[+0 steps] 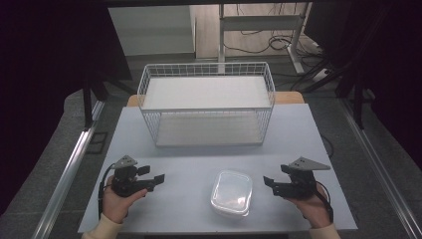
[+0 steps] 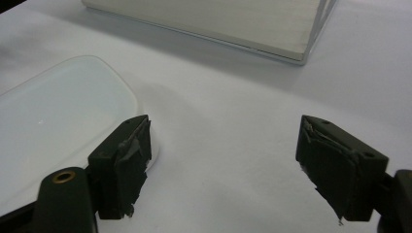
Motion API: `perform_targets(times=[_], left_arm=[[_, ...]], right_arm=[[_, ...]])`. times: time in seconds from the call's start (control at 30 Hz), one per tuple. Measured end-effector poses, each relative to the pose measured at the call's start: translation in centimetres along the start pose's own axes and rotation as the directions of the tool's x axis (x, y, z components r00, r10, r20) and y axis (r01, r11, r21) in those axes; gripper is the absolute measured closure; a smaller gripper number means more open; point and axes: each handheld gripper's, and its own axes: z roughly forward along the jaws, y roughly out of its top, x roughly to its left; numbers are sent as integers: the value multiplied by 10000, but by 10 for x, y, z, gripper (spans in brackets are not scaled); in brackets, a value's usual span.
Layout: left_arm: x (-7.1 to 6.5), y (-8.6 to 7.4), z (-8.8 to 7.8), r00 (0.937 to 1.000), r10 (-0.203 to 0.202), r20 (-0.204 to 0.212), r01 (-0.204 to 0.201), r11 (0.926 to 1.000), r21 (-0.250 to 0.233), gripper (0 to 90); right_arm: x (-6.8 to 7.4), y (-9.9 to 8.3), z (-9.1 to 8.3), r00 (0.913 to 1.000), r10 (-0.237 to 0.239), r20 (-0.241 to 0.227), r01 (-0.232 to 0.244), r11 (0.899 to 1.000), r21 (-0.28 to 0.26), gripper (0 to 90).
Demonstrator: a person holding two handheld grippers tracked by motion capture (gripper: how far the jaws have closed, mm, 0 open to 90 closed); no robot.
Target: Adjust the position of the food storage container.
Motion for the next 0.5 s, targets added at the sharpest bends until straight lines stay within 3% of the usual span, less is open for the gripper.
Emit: perform_targets(times=[0.5], left_arm=[[-1,1,-2,10000,75,3,-75,10000,37,251]], right_arm=[[-2,2,-4,10000,49,-6,-49,10000,79,252]])
